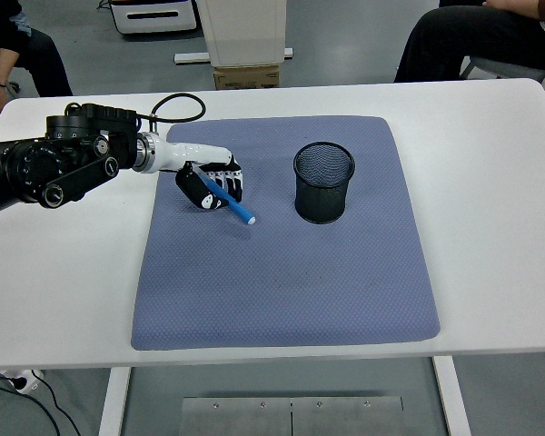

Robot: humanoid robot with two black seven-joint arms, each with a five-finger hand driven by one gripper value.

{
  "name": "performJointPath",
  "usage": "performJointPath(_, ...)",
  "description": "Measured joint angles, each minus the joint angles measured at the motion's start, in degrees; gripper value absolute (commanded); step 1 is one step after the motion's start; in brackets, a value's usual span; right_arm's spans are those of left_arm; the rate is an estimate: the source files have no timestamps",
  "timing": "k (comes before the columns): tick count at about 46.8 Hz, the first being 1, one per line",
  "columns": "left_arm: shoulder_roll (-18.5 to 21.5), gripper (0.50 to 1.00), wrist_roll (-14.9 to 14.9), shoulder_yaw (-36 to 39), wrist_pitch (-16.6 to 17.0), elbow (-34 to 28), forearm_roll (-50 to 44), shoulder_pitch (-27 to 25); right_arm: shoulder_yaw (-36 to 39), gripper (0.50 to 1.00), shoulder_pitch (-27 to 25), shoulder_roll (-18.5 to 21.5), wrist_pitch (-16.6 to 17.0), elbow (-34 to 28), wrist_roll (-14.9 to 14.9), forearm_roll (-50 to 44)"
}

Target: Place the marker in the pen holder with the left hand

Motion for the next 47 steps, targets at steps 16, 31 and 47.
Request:
performJointPath(16,0.1,0.500,0.0,0.0,-0.2,0.0,-4.9,-0.5,0.0,1.000,0.0,0.0,0.0,0.0,0.0,0.0)
performJointPath(31,0.4,0.500,-0.1,0.0,-0.3,0.0,-8.6,-1.8,0.0,1.000,0.0,0.0,0.0,0.0,0.0,0.0)
performJointPath(47,0.5,0.500,-0.1,0.0,-1.5,0.0,-11.1,-4.8,0.0,1.000,0.0,0.0,0.0,0.0,0.0,0.0)
